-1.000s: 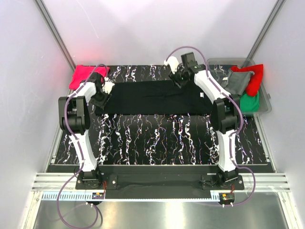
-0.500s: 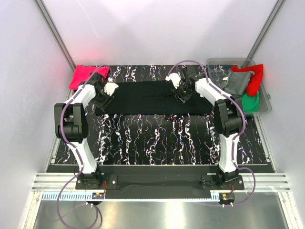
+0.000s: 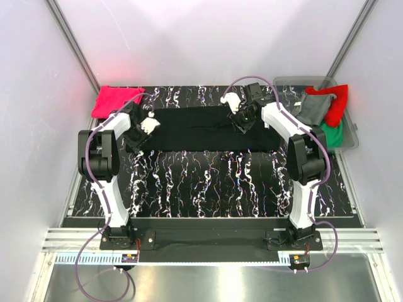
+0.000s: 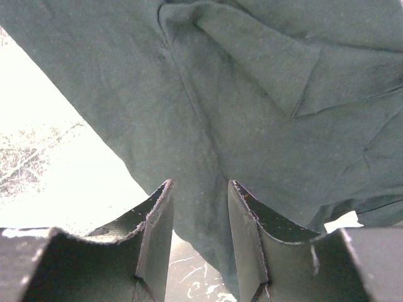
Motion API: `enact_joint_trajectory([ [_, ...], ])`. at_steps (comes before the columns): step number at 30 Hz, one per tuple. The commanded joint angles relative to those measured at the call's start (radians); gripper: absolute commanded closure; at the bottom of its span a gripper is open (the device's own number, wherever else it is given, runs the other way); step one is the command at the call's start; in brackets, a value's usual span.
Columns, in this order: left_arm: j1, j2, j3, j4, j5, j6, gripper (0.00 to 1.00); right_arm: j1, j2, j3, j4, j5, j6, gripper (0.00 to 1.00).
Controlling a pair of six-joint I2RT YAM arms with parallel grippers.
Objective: Fold and stack the t-shirts
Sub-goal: Fold the tshirt
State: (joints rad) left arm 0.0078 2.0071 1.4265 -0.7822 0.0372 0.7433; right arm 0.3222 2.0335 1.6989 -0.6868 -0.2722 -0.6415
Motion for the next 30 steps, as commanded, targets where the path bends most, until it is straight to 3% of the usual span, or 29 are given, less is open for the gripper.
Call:
enact_joint_trajectory([
  [1, 0.003, 0.038, -0.003, 0.001, -0.034, 0.036, 0.69, -0.003, -0.067, -0.018, 0.001, 0.013, 0.011, 0.54],
  [2, 0.001, 0.038, -0.017, -0.005, -0.033, 0.034, 0.91, -0.002, -0.068, -0.019, 0.003, 0.033, 0.014, 0.54],
  [3, 0.0, 0.029, -0.029, -0.006, -0.02, 0.039, 1.0, -0.003, -0.067, -0.019, 0.009, 0.044, 0.02, 0.54],
  [9, -0.024, -0.105, -0.211, -0.011, 0.01, 0.041, 1.0, -0.014, -0.045, -0.039, 0.039, 0.085, 0.019, 0.54],
  [16, -0.066, -0.27, -0.424, -0.011, 0.006, 0.013, 1.0, -0.029, 0.054, 0.051, 0.041, 0.056, 0.026, 0.54],
  [30, -0.14, -0.254, -0.449, 0.001, 0.016, -0.082, 1.0, -0.034, 0.257, 0.309, 0.043, 0.004, 0.039, 0.48],
])
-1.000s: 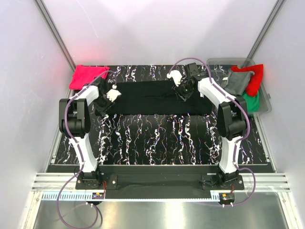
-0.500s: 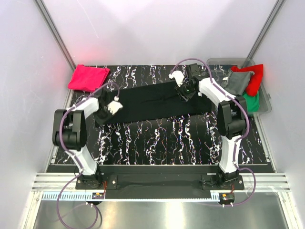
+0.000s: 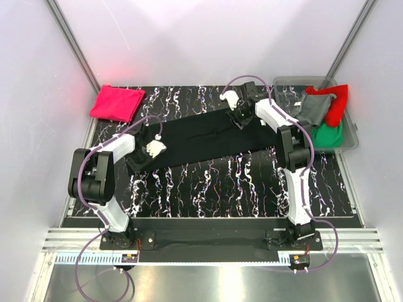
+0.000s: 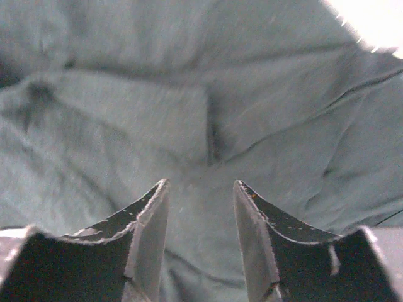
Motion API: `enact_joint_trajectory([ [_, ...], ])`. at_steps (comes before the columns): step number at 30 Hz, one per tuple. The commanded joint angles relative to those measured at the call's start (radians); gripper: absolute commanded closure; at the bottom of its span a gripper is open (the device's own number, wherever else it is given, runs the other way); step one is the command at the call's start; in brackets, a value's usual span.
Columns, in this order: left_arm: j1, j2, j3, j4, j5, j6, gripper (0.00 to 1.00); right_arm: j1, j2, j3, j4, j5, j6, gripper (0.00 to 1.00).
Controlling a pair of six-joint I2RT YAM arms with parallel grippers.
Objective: Fold and stack the t-shirts
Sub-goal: Fold the tshirt
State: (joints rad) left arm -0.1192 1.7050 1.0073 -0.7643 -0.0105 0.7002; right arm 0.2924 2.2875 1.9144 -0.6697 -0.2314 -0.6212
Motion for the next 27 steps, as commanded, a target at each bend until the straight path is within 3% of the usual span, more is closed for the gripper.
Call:
enact_joint_trajectory([
  [1, -0.013, 0.053, -0.032, -0.013, 0.064, -0.041, 1.0, -0.006, 0.022, 0.112, 0.025, -0.04, 0.023, 0.47],
  [10, -0.019, 0.073, -0.027, -0.013, 0.057, -0.039, 1.0, -0.015, 0.13, 0.293, 0.016, -0.101, 0.064, 0.4],
  [14, -0.019, 0.076, -0.019, -0.013, 0.057, -0.041, 1.0, -0.019, 0.187, 0.376, -0.065, -0.173, 0.08, 0.39],
  [27, -0.019, 0.097, -0.006, -0.012, 0.044, -0.041, 1.0, -0.035, 0.23, 0.408, -0.126, -0.275, 0.08, 0.39],
])
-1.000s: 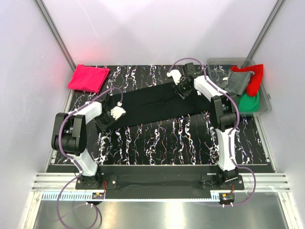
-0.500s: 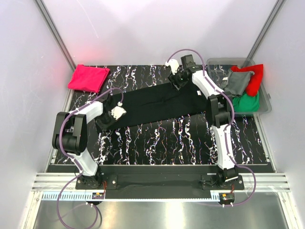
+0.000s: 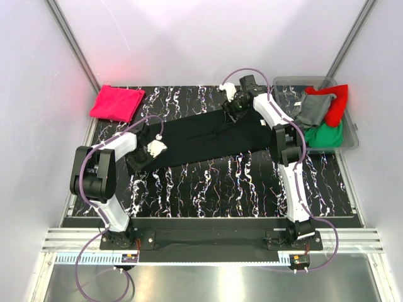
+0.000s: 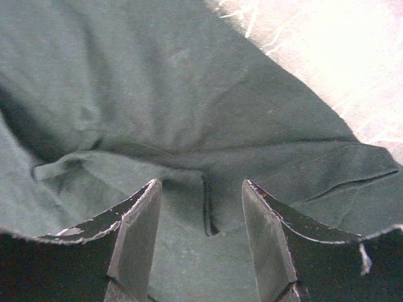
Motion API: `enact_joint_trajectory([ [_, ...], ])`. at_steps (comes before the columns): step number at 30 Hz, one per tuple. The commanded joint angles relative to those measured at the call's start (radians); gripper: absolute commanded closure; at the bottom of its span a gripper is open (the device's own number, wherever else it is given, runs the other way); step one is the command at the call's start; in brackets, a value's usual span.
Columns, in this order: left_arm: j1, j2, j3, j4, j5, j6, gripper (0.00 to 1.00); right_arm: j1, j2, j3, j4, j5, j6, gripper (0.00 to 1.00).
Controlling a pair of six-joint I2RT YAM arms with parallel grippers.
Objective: Fold and stack the t-shirts
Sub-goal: Fold the tshirt
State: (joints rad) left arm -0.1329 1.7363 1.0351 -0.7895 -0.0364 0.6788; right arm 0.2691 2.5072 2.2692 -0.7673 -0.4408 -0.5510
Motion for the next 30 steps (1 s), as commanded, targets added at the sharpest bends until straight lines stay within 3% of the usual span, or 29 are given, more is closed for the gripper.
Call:
enact_joint_trajectory([
  [1, -0.005, 0.066, -0.032, 0.013, 0.069, -0.021, 1.0, -0.013, 0.013, 0.061, -0.038, -0.081, 0.014, 0.39],
  [11, -0.007, 0.069, -0.026, 0.012, 0.063, -0.028, 1.0, -0.016, 0.048, 0.102, -0.079, -0.125, 0.023, 0.55],
  [14, -0.01, 0.068, -0.026, 0.012, 0.061, -0.028, 1.0, -0.016, 0.077, 0.154, -0.122, -0.127, 0.023, 0.68],
  [15, -0.011, 0.069, -0.026, 0.012, 0.059, -0.028, 1.0, -0.016, 0.081, 0.164, -0.127, -0.131, 0.022, 0.79],
  [18, -0.016, 0.072, -0.023, 0.012, 0.061, -0.033, 0.99, -0.016, 0.078, 0.167, -0.13, -0.147, 0.013, 0.88],
  [30, -0.027, 0.074, -0.021, 0.012, 0.059, -0.038, 0.99, 0.018, 0.068, 0.28, -0.102, -0.156, -0.03, 0.88],
])
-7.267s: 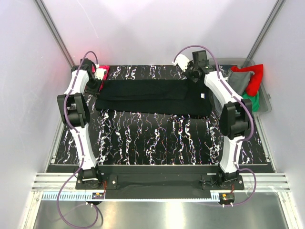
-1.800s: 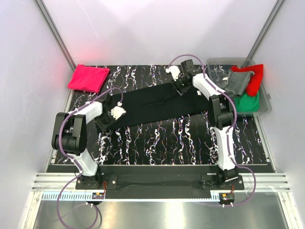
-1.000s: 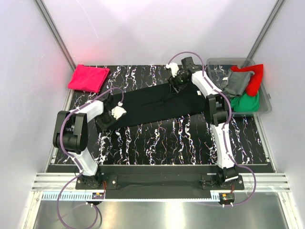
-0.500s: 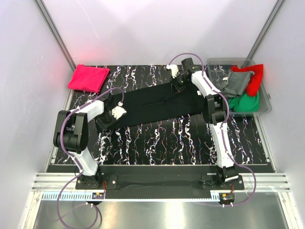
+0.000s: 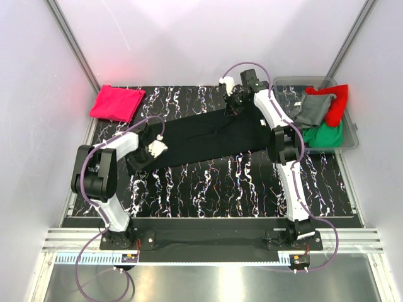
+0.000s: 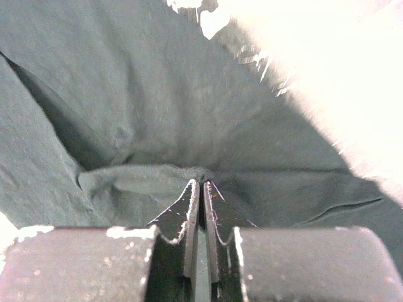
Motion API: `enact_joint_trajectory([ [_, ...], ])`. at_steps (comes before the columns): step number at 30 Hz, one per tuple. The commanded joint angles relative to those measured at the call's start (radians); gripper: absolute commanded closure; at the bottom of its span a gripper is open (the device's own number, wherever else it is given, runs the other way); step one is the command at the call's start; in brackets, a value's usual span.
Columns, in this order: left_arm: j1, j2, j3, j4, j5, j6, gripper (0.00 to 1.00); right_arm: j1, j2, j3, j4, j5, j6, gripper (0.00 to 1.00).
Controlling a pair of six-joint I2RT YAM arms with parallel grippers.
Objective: Fold and stack the t-shirts
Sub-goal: Fold the tshirt
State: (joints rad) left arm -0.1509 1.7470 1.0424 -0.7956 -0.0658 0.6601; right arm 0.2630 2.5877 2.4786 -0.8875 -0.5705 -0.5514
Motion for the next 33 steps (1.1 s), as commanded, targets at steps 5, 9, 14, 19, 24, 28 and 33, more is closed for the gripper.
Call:
enact_joint_trajectory([
  [5, -0.015, 0.062, -0.025, 0.015, 0.089, -0.027, 0.99, 0.061, 0.029, 0.117, 0.018, -0.026, -0.027, 0.87],
  [9, -0.016, 0.055, -0.03, 0.012, 0.086, -0.027, 0.99, 0.085, 0.043, 0.135, 0.024, -0.026, -0.03, 0.85],
  [14, -0.018, 0.055, -0.028, 0.009, 0.084, -0.027, 0.99, 0.105, 0.04, 0.137, 0.03, -0.031, -0.03, 0.82],
  [19, -0.022, 0.054, -0.021, 0.009, 0.081, -0.034, 0.99, 0.107, 0.029, 0.143, 0.051, 0.0, -0.01, 0.5],
  [24, -0.022, -0.01, -0.001, 0.013, 0.07, -0.057, 0.96, 0.104, -0.078, 0.151, 0.079, -0.006, 0.05, 0.35],
  [28, -0.024, -0.115, 0.041, 0.013, 0.092, -0.063, 0.7, 0.104, -0.222, 0.094, 0.096, -0.048, 0.079, 0.32],
  [33, -0.03, -0.208, 0.038, -0.071, 0.135, 0.036, 0.6, 0.104, -0.379, -0.143, 0.128, -0.048, 0.088, 0.32],
])
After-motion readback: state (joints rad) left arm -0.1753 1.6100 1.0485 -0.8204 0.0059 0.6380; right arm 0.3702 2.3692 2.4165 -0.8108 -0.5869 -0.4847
